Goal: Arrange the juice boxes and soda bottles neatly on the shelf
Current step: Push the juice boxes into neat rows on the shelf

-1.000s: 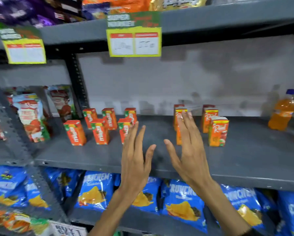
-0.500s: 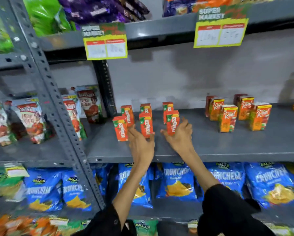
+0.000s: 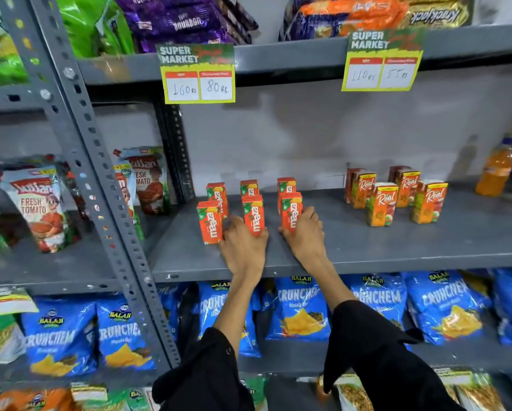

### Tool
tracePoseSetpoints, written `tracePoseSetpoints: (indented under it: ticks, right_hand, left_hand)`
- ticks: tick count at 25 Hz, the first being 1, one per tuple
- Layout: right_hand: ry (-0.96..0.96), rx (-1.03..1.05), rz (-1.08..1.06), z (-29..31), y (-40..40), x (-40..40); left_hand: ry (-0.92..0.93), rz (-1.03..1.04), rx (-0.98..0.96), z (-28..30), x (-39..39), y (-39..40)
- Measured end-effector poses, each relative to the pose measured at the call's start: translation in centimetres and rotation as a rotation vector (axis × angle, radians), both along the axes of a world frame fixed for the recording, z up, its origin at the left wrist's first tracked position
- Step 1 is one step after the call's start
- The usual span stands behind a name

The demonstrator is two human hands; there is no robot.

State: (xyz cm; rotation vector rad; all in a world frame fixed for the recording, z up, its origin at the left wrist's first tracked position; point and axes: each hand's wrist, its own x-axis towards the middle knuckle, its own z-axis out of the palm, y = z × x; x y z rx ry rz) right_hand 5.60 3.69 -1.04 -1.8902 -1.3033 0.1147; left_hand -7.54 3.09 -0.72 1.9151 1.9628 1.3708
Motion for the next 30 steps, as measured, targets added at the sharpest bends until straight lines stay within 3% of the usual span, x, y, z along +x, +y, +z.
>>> tracePoseSetpoints:
  ticks: [12, 17, 20, 23, 30]
  right_hand:
    - [-0.089, -0.043, 0.004, -0.3, -0.5, -0.1]
    - [-0.039, 0.12, 0.091, -1.1, -4.7, 2.0]
    - [0.001, 0.234, 0.17, -2.2, -8.2, 6.4]
    - [0.045, 0.279, 0.153, -2.5, -10.8, 13.3]
    - [0.097, 0.227, -0.035, -0.9, -10.9, 28.3]
  left_hand:
    - [-0.024, -0.047, -0.037, -0.2, 0.1, -0.2]
    - [-0.07, 0.049, 0.082, -1.9, 1.7, -3.0]
    - [0.027, 0.114, 0.127, -3.5, 5.5, -5.8]
    - [0.037, 0.054, 0.119, -3.8, 12.2, -8.4]
    - [-0.269, -0.216, -0.004, -1.2, 25.4, -9.5]
